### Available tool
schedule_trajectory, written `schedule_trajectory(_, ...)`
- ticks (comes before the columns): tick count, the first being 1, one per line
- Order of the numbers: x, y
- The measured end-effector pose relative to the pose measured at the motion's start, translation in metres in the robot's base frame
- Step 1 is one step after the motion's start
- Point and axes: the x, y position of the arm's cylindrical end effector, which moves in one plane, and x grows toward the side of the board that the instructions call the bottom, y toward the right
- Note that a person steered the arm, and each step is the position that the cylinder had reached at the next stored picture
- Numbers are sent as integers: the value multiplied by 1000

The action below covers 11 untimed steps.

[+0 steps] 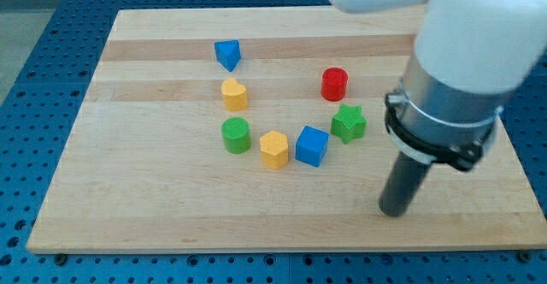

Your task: Move the green star into the red circle

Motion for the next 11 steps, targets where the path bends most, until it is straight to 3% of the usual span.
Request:
schedule_trajectory(4,-33,-10)
schedule_trajectory(9,-127,-57)
schedule_trajectory(11,-134,-65)
